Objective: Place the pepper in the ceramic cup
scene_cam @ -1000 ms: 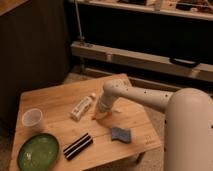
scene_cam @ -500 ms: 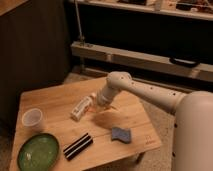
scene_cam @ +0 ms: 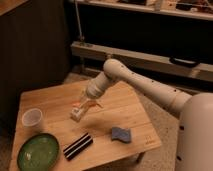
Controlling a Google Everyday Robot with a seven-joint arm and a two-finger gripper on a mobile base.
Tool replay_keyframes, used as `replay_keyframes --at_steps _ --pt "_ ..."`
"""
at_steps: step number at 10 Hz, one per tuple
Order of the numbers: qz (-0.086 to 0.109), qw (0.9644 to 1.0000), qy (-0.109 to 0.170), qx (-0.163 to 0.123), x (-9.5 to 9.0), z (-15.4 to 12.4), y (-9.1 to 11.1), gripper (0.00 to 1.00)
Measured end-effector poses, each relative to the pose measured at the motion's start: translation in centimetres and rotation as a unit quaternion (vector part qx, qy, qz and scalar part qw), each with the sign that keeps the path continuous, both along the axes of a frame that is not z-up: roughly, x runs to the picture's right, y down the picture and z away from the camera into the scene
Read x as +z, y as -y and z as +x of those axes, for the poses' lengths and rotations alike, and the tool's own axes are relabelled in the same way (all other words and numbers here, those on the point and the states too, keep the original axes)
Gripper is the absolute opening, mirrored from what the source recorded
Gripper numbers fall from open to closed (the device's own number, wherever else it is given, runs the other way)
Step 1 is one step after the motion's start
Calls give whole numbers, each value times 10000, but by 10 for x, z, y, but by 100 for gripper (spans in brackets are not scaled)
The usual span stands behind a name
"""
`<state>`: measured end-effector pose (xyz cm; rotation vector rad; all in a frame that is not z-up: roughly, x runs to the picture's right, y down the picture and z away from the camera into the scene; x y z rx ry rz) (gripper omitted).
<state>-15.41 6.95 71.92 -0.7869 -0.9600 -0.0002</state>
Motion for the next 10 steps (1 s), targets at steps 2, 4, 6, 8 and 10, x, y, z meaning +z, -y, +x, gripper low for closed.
replay_keyframes --at_steps 2,4,6,8,10 --pt "-140 9981 591 -44 -34 -53 -8 10" --pt "-310 9920 1219 -90 -63 -108 -10 10" --pt "-508 9813 1850 -123 -87 -158 4 10" --pt "-681 9703 2312 -200 -108 -188 22 10" --pt "-885 9592 2670 -291 -125 -205 25 10"
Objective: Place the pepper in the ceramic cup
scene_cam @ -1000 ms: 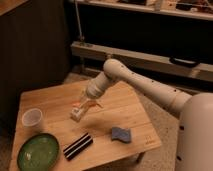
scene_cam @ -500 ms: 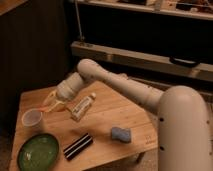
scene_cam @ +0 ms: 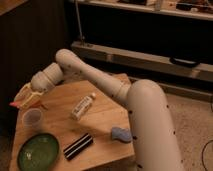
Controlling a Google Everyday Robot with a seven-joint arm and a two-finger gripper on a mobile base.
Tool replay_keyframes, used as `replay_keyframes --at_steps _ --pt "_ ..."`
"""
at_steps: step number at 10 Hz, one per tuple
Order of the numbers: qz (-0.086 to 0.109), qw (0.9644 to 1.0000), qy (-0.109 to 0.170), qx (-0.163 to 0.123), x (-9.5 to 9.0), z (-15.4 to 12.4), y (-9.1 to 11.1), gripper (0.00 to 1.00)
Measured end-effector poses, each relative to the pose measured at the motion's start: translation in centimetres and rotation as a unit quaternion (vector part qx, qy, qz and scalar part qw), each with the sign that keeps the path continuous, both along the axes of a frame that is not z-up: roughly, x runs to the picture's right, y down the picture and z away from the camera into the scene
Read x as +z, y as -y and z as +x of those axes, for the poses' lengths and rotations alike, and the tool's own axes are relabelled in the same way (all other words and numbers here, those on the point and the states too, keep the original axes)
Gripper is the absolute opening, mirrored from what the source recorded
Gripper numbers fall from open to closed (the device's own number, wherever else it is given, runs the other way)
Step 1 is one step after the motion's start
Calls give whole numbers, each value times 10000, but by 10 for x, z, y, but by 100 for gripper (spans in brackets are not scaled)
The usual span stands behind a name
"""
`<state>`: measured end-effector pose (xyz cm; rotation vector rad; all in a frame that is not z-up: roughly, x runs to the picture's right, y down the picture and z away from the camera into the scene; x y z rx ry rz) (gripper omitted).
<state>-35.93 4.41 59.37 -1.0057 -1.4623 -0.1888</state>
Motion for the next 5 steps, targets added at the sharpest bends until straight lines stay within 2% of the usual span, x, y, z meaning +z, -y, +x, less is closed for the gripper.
replay_keyframes --at_steps 3,5 --pt "-355 9981 493 -101 -16 -3 -7 10" --pt "-487 9965 671 -124 -22 -5 -18 10"
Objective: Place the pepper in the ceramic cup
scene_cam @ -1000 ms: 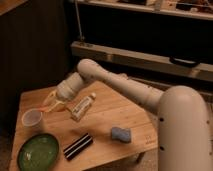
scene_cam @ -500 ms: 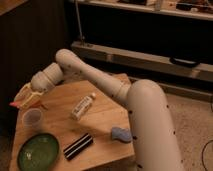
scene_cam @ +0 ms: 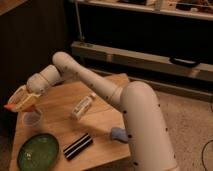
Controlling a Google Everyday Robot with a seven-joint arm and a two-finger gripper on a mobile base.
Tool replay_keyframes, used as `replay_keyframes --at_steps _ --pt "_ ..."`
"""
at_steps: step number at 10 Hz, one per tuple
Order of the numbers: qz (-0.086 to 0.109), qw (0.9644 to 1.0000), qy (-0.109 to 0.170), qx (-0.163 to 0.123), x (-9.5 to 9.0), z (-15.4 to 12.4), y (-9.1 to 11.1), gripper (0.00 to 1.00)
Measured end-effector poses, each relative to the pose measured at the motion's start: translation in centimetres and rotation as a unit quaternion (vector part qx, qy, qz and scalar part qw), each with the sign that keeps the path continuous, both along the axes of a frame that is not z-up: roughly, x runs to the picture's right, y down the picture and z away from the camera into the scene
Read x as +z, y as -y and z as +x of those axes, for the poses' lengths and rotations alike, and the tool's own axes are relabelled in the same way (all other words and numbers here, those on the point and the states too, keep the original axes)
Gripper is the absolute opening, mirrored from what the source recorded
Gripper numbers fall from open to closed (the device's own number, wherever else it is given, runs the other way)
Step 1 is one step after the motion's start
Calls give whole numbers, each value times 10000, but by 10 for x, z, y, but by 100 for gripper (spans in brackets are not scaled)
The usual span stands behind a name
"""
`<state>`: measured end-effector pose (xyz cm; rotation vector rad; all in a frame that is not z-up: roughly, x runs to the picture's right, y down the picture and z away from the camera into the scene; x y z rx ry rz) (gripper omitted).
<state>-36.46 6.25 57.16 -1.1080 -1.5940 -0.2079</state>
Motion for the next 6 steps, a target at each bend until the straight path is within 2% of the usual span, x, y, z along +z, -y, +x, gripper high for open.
replay_keyframes --at_steps 3,6 --pt "60 10000 45 44 1 -17 -23 10" --pt "171 9998 -110 80 19 -44 -45 10"
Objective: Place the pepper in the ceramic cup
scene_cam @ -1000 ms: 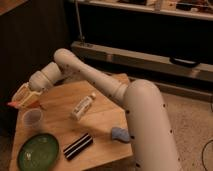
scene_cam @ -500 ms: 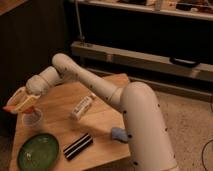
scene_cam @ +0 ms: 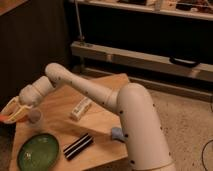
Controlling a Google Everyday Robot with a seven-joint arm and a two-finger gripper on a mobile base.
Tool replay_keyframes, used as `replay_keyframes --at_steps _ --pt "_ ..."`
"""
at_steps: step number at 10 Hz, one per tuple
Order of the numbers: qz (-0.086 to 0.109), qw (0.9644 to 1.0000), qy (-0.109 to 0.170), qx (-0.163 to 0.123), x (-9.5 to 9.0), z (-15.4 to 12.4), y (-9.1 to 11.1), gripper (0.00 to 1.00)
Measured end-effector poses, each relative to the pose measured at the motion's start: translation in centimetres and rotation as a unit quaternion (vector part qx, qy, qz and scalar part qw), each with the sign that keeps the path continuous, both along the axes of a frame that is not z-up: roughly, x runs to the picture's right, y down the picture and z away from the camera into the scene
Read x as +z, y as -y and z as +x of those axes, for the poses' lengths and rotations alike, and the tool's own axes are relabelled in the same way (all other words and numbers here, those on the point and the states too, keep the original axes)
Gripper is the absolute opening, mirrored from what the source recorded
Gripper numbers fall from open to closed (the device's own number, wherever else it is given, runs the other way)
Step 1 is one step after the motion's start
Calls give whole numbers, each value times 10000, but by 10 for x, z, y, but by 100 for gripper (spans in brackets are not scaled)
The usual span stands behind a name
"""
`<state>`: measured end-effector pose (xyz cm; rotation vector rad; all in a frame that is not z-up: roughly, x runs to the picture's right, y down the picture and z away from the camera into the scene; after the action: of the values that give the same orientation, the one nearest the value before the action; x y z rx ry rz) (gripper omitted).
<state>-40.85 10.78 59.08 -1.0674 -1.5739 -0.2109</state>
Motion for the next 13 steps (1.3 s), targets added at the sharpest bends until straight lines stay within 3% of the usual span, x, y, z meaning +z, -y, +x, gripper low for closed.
replay_keyframes --at_steps 4,7,9,11,13 --pt "110 9997 -151 124 16 -21 -2 10" --pt "147 9989 -322 294 39 -4 31 10" --pt "80 9986 -404 325 57 9 50 10" --pt "-138 9987 -385 317 66 10 47 10" --pt "-342 9984 -296 325 63 12 43 10"
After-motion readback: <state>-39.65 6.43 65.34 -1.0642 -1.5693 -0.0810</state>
